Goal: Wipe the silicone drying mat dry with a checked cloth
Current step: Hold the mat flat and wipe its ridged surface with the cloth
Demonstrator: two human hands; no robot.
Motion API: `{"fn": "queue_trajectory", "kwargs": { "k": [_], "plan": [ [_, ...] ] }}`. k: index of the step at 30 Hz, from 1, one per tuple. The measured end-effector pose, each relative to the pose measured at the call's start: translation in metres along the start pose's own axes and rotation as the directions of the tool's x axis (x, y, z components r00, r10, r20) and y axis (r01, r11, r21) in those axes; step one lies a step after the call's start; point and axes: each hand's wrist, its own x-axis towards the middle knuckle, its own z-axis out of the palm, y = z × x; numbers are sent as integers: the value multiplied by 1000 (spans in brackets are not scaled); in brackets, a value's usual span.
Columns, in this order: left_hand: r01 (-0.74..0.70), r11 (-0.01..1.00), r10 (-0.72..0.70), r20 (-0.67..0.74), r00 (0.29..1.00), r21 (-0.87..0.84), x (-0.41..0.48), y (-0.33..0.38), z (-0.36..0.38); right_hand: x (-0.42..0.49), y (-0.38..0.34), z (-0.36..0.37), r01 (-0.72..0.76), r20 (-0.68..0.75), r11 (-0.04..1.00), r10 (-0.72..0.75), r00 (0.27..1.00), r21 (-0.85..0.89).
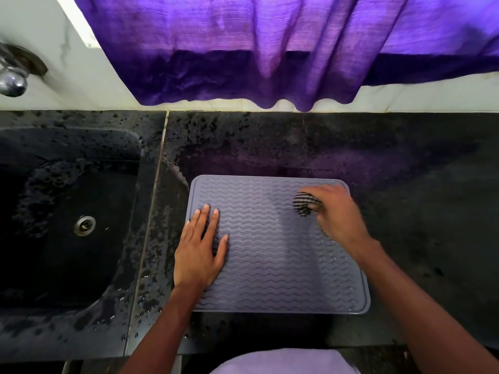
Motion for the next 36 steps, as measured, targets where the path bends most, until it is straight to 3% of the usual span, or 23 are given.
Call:
{"fn": "queue_trajectory", "kwargs": {
  "k": [3, 6, 9, 19, 23, 26, 28, 30, 36],
  "plan": [
    [-1, 1000, 1, -2, 1000, -7, 0, 0, -1, 19, -41, 21, 69, 68, 998, -68, 995, -7],
    [-5, 1000, 5, 0, 1000, -4, 0, 0, -1, 16, -50, 38, 44, 170, 994, -26, 985, -104],
    [-4, 1000, 4, -1, 1000, -5, 0, -1, -1, 1, -40, 42, -20, 119, 995, 32, 992, -102],
    [-6, 1000, 6, -13, 1000, -1, -1, -1, 1, -34, 58, -21, -216, 110, 917, 266, 958, -337],
    [-3, 1000, 4, -22, 1000, 2, 0, 1, 2, -35, 76, -39, -351, 80, 917, 371, 925, -189],
    [-6, 1000, 6, -28, 1000, 0, 0, 1, 1, -18, 51, -34, -213, 31, 977, 213, 977, -15],
    [-8, 1000, 8, -25, 1000, 1, -1, 1, 1, -2, 19, -24, -62, 48, 985, 55, 997, 161],
    [-6, 1000, 6, -16, 1000, 2, 0, 0, 1, 15, -8, -7, 34, 84, 975, -54, 995, 219],
    [3, 1000, -3, -2, 1000, 4, 0, 0, -1, 28, -24, 37, -83, 190, 997, 81, 978, 4]
  ]
}}
